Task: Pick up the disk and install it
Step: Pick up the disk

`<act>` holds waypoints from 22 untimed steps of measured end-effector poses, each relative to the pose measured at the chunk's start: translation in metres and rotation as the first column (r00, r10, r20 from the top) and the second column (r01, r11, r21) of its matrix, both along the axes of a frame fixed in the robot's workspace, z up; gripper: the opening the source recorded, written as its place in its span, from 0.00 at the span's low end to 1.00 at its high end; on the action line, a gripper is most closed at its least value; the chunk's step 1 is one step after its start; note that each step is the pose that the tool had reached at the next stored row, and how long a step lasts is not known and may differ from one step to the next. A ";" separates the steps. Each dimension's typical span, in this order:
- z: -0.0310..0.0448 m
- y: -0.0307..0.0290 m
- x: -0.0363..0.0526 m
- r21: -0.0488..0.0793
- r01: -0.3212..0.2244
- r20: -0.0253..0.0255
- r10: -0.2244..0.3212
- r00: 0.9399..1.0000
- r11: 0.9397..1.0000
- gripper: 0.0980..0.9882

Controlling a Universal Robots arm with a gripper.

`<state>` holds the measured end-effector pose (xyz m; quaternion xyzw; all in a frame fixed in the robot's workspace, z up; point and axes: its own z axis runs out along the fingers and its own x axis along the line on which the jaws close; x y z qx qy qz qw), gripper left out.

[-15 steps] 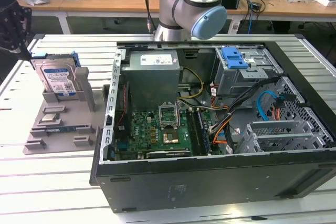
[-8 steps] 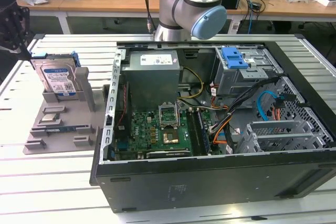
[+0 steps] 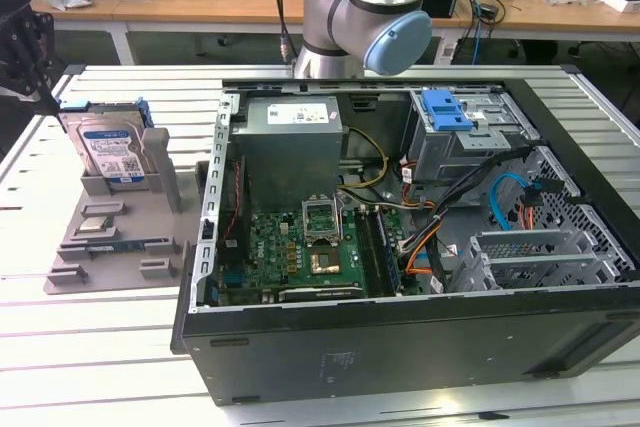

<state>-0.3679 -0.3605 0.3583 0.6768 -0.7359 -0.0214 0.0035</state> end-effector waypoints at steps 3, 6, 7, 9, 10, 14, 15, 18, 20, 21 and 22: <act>0.0000 0.0000 0.0000 0.000 -0.001 0.000 0.001 1.000 1.000 0.15; 0.0000 0.0000 0.0000 0.000 -0.001 0.000 0.001 1.000 1.000 0.22; 0.0000 0.0000 0.0000 0.000 -0.001 0.000 0.001 1.000 1.000 0.29; 0.0000 0.0000 0.0000 0.000 -0.001 0.000 0.001 1.000 1.000 0.36; 0.0000 0.0000 0.0000 0.000 -0.001 0.000 0.001 1.000 1.000 0.43; -0.0001 0.0002 0.0000 0.000 -0.002 0.000 0.002 1.000 1.000 0.43; -0.0001 0.0009 0.0001 0.000 -0.001 0.000 0.001 1.000 1.000 0.43; 0.0000 0.0060 0.0013 0.000 -0.002 0.000 0.002 1.000 1.000 0.43; 0.0000 0.0092 0.0021 0.000 -0.002 0.000 0.002 1.000 1.000 0.43; -0.0001 0.0120 0.0029 0.000 -0.003 0.000 0.003 1.000 1.000 0.43; -0.0001 0.0139 0.0034 0.000 -0.003 0.000 0.003 1.000 1.000 0.43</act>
